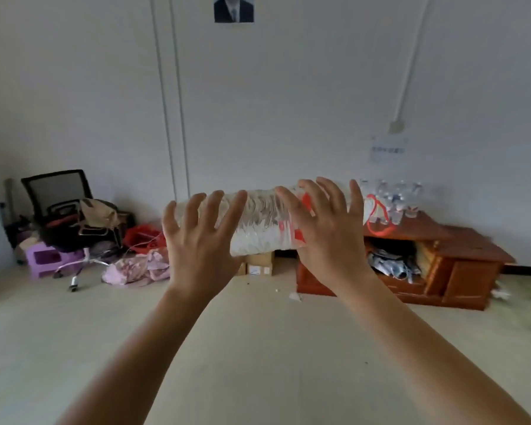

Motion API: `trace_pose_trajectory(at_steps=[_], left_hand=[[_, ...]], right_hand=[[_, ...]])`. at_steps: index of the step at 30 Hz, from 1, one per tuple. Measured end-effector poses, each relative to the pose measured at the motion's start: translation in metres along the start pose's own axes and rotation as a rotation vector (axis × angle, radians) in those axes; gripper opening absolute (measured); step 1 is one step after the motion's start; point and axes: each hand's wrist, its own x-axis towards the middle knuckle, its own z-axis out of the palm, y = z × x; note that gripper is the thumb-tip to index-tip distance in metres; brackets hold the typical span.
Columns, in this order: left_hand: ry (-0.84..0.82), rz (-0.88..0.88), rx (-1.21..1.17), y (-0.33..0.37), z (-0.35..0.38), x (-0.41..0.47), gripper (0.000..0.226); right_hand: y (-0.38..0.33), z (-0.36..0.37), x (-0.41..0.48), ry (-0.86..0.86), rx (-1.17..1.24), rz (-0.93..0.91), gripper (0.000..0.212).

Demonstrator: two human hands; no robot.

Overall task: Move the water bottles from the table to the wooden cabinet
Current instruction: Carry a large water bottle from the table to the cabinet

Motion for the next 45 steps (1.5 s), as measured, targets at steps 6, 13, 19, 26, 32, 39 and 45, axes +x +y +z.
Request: trace_pose_trajectory(at_steps=[6,13,19,26,32,39,45], left_hand=[[0.056,0.175,-0.233,0.088,0.116,0.101,0.080],[0.074,0.301,-0.433,0.218,0.249,0.175,0.099],[0.038,0.359,-0.437,0.328,0.373,0.243,0.100],[0.055,0.348,-0.422,0.399,0.498,0.337,0.093],[0.158,0.288,-0.421,0.438,0.613,0.408,0.095],[0.244,0.301,-0.465,0.495,0.779,0.504,0.090],[0.223,0.357,-0.580,0.583,0.883,0.578,0.095]], right_hand=[[0.119,0.045,0.006,-0.085,-0.212,0.172,0.099],[0.257,0.118,-0.021,-0.132,-0.413,0.278,0.107],[0.391,0.219,-0.037,-0.181,-0.463,0.352,0.109],[0.523,0.335,0.004,-0.211,-0.414,0.352,0.107],[0.613,0.441,0.049,-0.170,-0.430,0.304,0.104],[0.727,0.584,0.092,-0.177,-0.511,0.305,0.096],[0.835,0.654,0.100,-0.208,-0.609,0.373,0.088]])
